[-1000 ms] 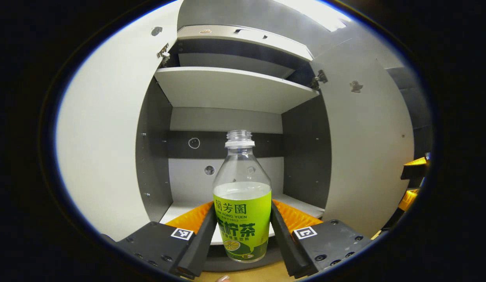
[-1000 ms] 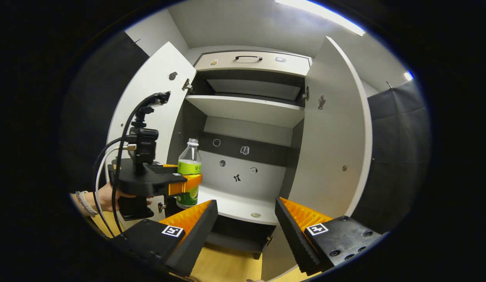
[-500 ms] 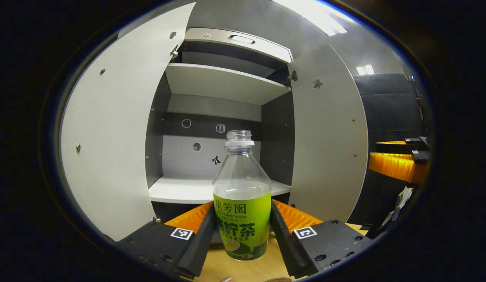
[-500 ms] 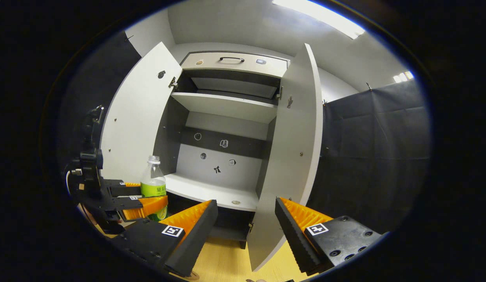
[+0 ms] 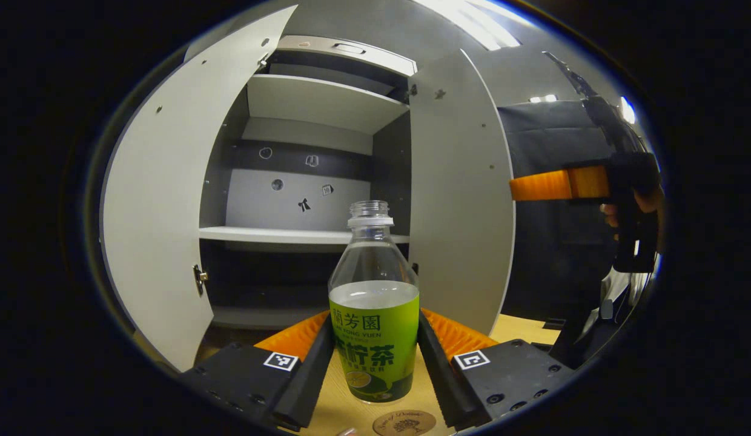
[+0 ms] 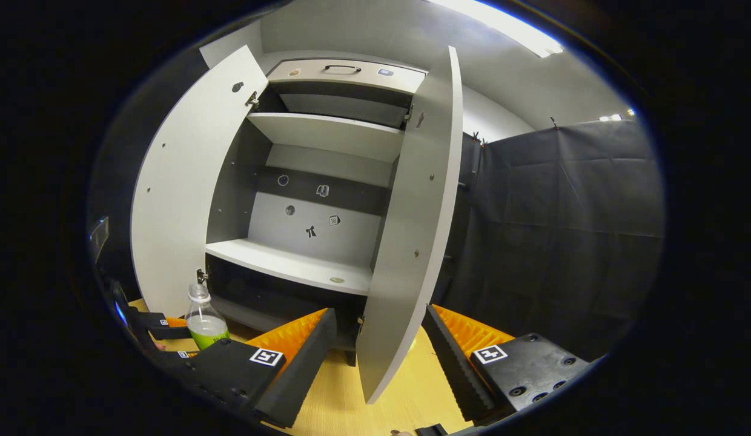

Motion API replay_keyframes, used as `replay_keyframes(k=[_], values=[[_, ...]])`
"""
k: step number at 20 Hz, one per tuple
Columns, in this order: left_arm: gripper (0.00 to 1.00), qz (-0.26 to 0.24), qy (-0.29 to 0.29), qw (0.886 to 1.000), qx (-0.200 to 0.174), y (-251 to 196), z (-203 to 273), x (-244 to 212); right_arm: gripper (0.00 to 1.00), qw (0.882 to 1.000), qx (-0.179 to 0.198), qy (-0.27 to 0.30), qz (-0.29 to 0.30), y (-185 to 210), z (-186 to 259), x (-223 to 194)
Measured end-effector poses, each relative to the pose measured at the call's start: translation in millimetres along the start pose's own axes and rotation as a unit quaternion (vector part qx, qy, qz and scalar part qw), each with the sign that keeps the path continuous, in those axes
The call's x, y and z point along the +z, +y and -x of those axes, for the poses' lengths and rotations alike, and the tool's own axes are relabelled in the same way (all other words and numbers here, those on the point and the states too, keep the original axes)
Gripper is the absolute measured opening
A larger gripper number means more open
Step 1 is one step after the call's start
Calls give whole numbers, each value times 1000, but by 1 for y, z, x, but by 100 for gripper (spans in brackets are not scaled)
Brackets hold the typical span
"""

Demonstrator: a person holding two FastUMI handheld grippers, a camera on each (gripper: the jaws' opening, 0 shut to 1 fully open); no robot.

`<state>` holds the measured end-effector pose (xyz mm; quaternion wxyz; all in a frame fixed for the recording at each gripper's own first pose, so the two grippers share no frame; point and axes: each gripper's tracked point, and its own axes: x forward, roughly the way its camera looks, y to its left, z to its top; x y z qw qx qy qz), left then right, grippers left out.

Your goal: Grasp the bottle in the cabinet with the left hand and place it on the coaster, then close the right door with the right hand and the left door with the left hand.

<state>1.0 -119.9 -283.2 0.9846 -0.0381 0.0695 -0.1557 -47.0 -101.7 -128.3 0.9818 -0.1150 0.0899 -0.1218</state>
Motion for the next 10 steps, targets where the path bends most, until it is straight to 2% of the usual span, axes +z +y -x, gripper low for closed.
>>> replay_keyframes(k=[3,10], values=[[78,9,11,1000,22,-8,5,-41,98,1000,14,16,14,1,-6,-30],[78,7,19,999,51,-27,5,-102,98,997,46,65,-20,1,-10,-88]])
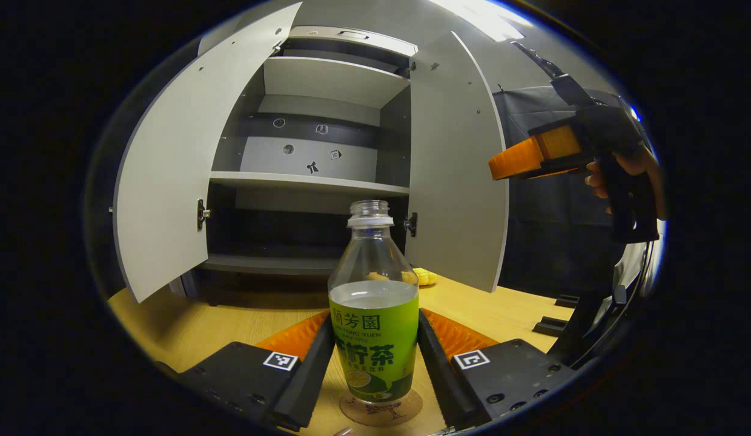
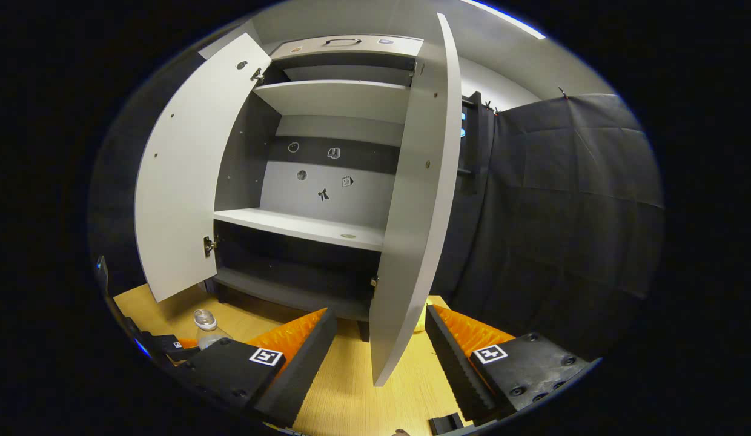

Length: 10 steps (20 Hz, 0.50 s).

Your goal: Grasp the bottle in the cabinet with the left hand and place it on the coaster, then close the right door with the right hand and the left door with the left hand.

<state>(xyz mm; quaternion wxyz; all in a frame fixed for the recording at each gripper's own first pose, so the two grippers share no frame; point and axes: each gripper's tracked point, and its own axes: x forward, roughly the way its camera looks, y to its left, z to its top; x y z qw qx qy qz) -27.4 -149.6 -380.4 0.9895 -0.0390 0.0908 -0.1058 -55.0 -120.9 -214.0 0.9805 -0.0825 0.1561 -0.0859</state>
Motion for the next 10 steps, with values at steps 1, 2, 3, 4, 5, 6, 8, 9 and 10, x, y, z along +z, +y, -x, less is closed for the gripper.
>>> replay_keyframes(k=[1,2,3,4,5,6,8,9,10], values=[[78,1,-1,1000,8,0,-1,-7,98,1000,3,1,4,-1,0,-2],[78,5,0,1000,14,0,-1,-13,98,1000,9,0,12,0,-1,-3],[78,7,7,1000,18,0,-3,-22,98,1000,15,0,19,3,-2,-4],[78,9,15,1000,23,0,-3,-30,98,999,21,0,25,5,-3,-5],[79,6,8,1000,26,-2,0,-30,98,999,27,-1,27,6,-3,-6],[80,-4,1,1000,26,-4,3,-29,98,999,32,-1,25,8,-4,-7],[80,-24,-3,999,28,-10,6,-32,98,999,41,1,15,10,-6,-10],[81,-28,2,999,31,-11,5,-35,98,999,42,4,14,9,-6,-13],[80,-25,10,999,34,-12,6,-40,98,999,42,6,13,8,-7,-16]])
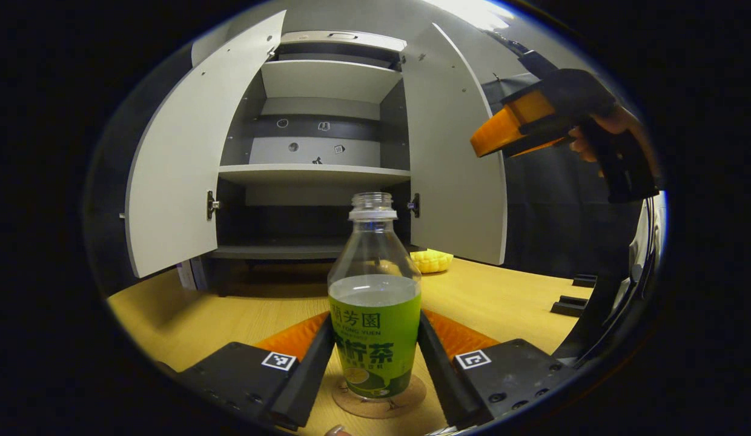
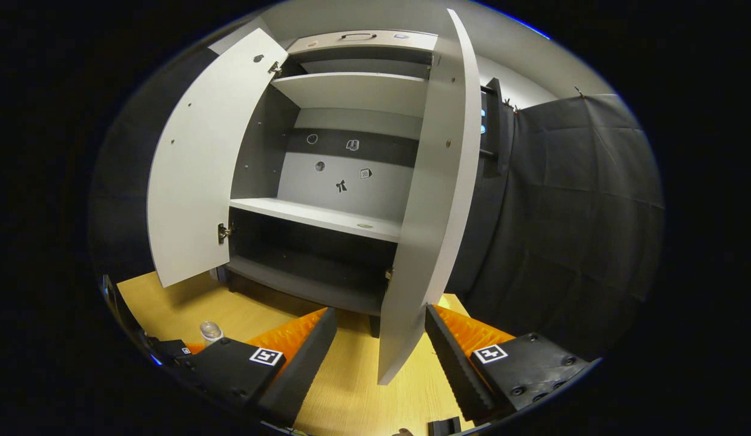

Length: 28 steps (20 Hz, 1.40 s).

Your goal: Grasp the bottle in the cabinet with the left hand and place it on the coaster, then close the right door with the right hand and the left door with the left hand.

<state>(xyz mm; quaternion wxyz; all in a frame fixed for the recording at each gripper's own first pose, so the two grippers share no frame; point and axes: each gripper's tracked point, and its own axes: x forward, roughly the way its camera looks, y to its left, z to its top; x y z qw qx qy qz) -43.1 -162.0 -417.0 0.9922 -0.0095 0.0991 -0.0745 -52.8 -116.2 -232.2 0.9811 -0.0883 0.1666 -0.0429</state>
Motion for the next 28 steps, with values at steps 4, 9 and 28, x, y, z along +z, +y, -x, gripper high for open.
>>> replay_keyframes(k=[4,9,28], values=[[93,27,12,999,23,12,-3,-8,98,1000,7,0,3,3,1,0],[96,0,-10,1000,13,14,-12,18,98,1000,7,0,-1,1,6,5],[95,-26,-83,996,-25,40,25,278,98,985,-98,-111,-88,-72,46,171]])
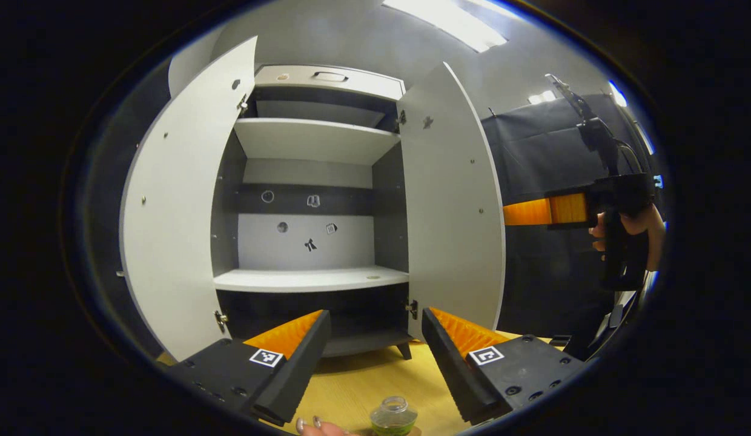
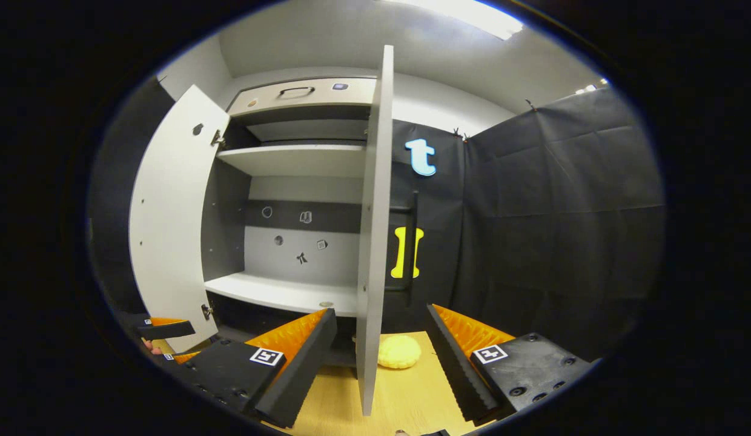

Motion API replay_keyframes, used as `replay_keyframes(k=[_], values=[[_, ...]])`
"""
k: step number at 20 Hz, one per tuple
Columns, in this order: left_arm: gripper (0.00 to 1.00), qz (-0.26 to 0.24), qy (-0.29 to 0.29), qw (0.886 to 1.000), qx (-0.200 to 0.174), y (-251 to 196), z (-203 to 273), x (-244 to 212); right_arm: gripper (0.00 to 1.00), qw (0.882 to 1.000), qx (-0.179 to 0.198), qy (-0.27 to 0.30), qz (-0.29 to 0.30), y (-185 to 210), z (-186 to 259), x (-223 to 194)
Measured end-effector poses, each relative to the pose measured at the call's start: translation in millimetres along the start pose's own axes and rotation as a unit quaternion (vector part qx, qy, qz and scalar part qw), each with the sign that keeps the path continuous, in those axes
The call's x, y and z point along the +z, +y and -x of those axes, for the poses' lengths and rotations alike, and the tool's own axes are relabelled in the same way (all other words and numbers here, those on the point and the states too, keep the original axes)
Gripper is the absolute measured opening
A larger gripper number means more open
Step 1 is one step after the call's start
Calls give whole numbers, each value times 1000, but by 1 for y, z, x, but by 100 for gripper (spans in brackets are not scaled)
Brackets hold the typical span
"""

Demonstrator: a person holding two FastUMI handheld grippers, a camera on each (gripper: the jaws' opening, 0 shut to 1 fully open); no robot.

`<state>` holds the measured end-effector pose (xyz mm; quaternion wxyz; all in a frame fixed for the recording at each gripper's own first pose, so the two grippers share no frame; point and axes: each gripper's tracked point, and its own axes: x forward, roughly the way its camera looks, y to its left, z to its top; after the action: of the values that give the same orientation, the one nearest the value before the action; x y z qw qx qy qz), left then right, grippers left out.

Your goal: Grasp the bottle in the cabinet with the left hand and place it on the coaster, then close the right door with the right hand and the left door with the left hand.

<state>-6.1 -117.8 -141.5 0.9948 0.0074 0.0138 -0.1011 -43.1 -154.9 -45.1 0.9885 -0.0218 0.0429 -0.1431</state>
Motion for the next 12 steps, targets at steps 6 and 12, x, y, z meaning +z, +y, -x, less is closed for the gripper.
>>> replay_keyframes(k=[6,12], values=[[95,-6,18,999,26,69,46,66,99,998,-68,-1,0,-18,11,14],[95,-21,14,996,80,148,99,98,97,993,-114,-5,27,-49,-3,22]])
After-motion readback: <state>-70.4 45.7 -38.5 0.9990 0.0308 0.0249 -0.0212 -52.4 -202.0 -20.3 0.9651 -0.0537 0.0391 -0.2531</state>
